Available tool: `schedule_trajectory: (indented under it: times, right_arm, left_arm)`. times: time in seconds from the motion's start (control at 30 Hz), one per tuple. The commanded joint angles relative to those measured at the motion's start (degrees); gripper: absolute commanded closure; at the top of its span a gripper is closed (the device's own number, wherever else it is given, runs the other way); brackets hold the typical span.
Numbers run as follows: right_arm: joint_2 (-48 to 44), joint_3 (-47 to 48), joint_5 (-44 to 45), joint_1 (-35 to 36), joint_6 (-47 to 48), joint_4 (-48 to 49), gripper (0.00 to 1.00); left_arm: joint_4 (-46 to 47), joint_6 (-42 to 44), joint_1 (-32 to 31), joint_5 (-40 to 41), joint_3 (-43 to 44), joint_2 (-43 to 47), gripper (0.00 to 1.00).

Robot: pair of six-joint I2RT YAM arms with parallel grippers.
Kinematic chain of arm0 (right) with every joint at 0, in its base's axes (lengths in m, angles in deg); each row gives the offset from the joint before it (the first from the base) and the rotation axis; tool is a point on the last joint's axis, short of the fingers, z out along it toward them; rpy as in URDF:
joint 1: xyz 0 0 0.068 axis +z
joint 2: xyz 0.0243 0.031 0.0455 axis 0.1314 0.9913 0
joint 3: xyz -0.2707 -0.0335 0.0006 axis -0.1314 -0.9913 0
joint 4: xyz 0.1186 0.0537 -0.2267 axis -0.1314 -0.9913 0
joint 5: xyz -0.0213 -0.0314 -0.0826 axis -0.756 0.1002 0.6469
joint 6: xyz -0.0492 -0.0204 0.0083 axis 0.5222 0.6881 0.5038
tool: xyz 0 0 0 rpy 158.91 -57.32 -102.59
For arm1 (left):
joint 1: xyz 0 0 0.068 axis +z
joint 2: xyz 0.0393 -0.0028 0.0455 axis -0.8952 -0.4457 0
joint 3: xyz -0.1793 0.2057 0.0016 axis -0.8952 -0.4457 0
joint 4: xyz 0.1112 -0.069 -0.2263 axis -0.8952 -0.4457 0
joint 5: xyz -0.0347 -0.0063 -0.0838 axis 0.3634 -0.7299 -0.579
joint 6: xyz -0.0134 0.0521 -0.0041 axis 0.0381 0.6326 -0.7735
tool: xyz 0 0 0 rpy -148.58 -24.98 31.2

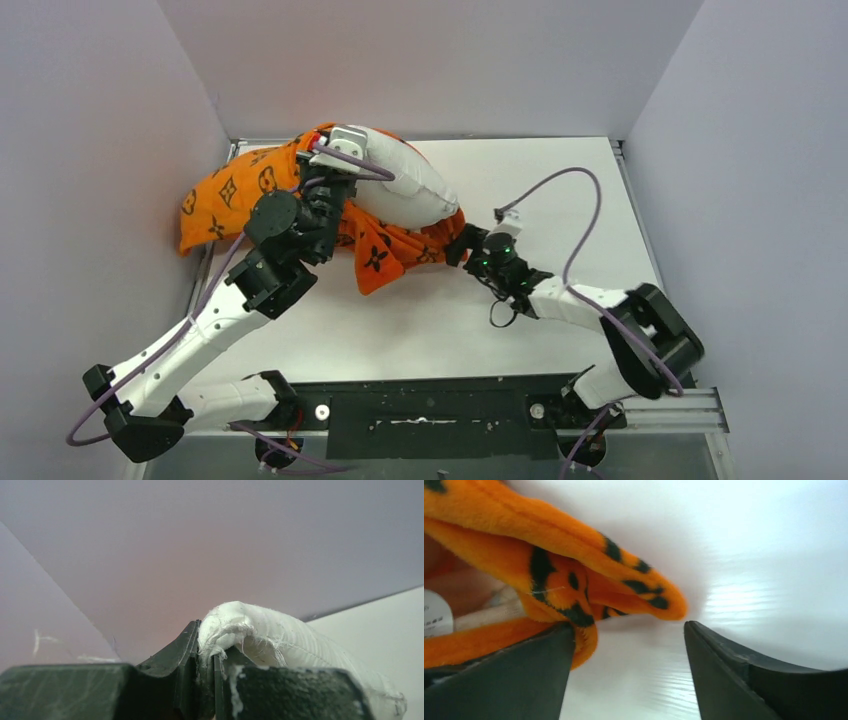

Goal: Remove the pillowcase from the pillow

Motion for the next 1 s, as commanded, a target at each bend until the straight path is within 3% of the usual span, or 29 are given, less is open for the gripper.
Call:
schedule_trajectory:
  times: [0.0,0.1,0.23,0.33,0.4,0.53,0.6,0.8,0.97]
  right_arm:
    - [-12.8,0.7,-7.4,-9.5,7.7,-11.5,0.12]
    - [-18.8,7.0,-3.8,-12.2,10.9,-22.4,0.0]
    - [-28.8,12.2,-1.7,-14.6,8.0,-28.4,0.0]
    - [-33.7,15.9,-5.4,-17.1,1.7,-29.4,0.0]
    - [-34.6,17.9,-12.8,-20.8,-4.5,-29.0,0.0]
    - [-29.2,19.0,-32.7,-25.7,-23.4,-22.9,0.0]
    - [-25.0,17.7,-40.2,-25.5,-32.5,-13.7,0.0]
    - [-13.6,16.3,-50.1,-23.1,-49.9,0.1,0.0]
    - [-8.7,14.2,-49.3,-17.0,-58.1,4.6,0.0]
  left_arm:
    - [23.9,-3.9,1.2,1.3,3.1,5.0,1.0]
    - [24.3,-8.8,3.4,-0.1,-1.0,4.3,1.0]
    - [24.0,-18.5,8.5,-7.3,-7.3,4.9,1.0]
    - [26.7,-25.2,10.7,-14.5,-14.5,6.3,1.0]
    - [31.2,-28.1,11.2,-19.2,-20.4,7.0,1.0]
    - [47.4,-31.3,11.3,-26.8,-33.1,6.0,1.0]
    - [55.0,-31.8,11.3,-27.5,-38.1,4.6,1.0]
    - [66.9,-31.0,11.4,-29.9,-44.2,0.5,1.0]
    - [69.3,-29.6,11.4,-31.4,-44.9,-1.1,1.0]
